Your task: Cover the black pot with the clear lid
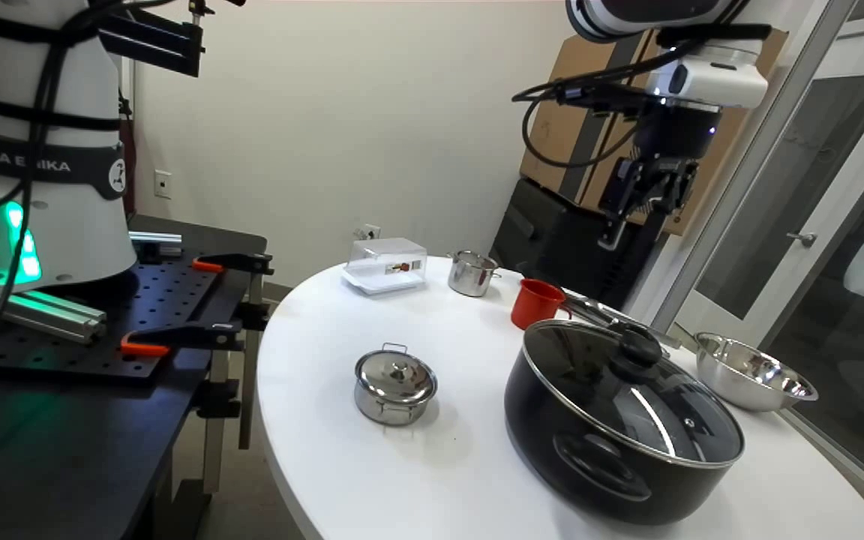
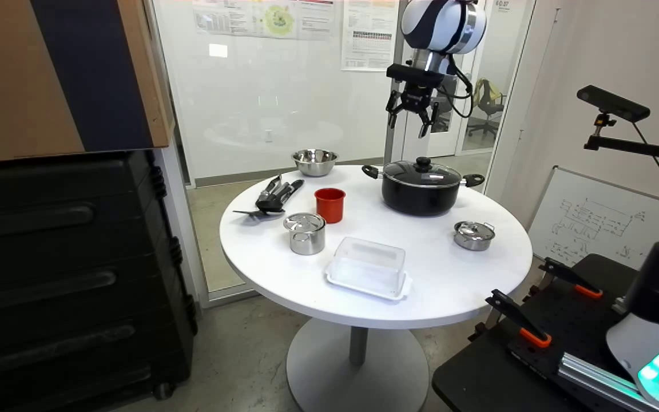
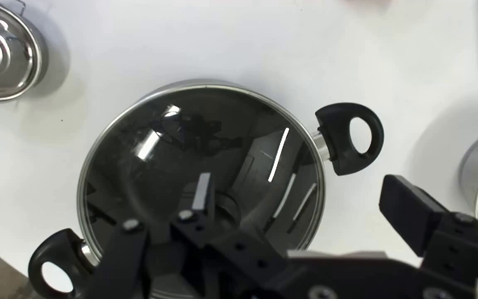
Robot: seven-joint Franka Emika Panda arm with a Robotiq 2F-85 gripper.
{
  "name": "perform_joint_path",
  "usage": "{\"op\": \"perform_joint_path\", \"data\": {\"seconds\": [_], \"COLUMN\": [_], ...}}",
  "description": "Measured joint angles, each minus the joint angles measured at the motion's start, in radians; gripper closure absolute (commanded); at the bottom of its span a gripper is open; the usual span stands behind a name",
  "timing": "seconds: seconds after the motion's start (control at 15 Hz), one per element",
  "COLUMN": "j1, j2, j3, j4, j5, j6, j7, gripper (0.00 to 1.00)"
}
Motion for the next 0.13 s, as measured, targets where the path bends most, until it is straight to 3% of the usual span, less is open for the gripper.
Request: {"op": "perform_joint_path", "data": {"seconds": [0.13], "j1": [0.003], "j2": [-0.022], "j3": [0.002], "j4": [-0.024], "j5": [0.000], "j6": [0.000], "j7": [-0.009], "gripper": [0.00]}}
